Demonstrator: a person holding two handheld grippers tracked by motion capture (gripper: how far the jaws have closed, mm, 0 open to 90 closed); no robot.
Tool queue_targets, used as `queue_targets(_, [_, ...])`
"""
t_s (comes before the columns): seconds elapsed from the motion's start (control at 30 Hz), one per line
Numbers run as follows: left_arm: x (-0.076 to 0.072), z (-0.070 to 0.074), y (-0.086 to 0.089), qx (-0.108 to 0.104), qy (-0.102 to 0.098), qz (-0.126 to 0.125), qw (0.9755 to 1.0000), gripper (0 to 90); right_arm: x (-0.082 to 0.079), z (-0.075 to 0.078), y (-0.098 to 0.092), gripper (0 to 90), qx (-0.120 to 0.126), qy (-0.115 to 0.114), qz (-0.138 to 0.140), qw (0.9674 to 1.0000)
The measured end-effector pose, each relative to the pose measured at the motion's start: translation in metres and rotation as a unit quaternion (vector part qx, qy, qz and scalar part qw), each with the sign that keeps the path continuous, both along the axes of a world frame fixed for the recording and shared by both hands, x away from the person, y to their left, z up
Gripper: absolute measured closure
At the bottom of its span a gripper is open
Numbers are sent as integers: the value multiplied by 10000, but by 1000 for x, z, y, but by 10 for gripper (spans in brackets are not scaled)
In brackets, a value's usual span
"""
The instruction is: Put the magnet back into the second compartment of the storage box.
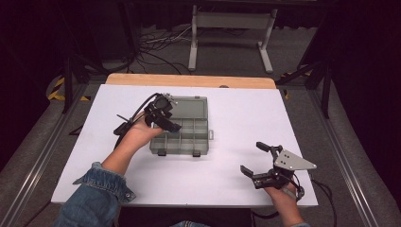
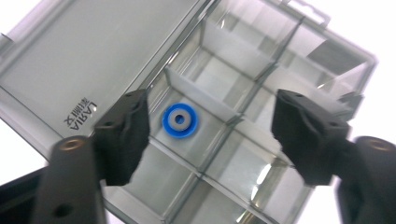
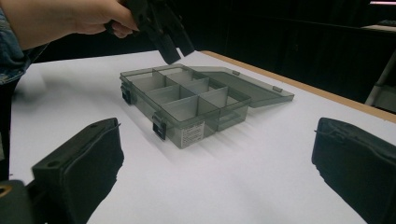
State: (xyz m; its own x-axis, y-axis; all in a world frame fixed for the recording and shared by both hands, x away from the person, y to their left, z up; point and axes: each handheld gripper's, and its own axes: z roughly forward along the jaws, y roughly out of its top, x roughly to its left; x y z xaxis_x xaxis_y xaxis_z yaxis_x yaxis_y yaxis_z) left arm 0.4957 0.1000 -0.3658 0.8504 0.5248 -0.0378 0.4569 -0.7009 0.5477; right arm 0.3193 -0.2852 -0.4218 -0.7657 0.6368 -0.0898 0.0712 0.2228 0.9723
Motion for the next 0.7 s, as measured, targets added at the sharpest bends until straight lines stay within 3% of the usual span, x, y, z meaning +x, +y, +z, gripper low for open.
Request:
queue_targets(0.2, [-18,15,6,-240,-273,-176,9992,121,-1,0,-1,24,9,15,-38,10000])
queue_targets(0.23, [-24,19,9,-312,-414,-216,9984,109,-1,0,-1,24,7,14,-36,10000])
queue_targets(0.37, [-39,27,16,-538,-654,-220,9962,65,-2,0,-2,24,27,17,-56,10000])
queue_targets(0.53, [-55,32,25,-737,-821,-186,9937,17,-2,0,-3,24,24,16,-74,10000])
queue_targets(0.7, [-72,34,37,-1067,-1006,-230,9889,5,-2,0,-3,23,33,20,-86,10000])
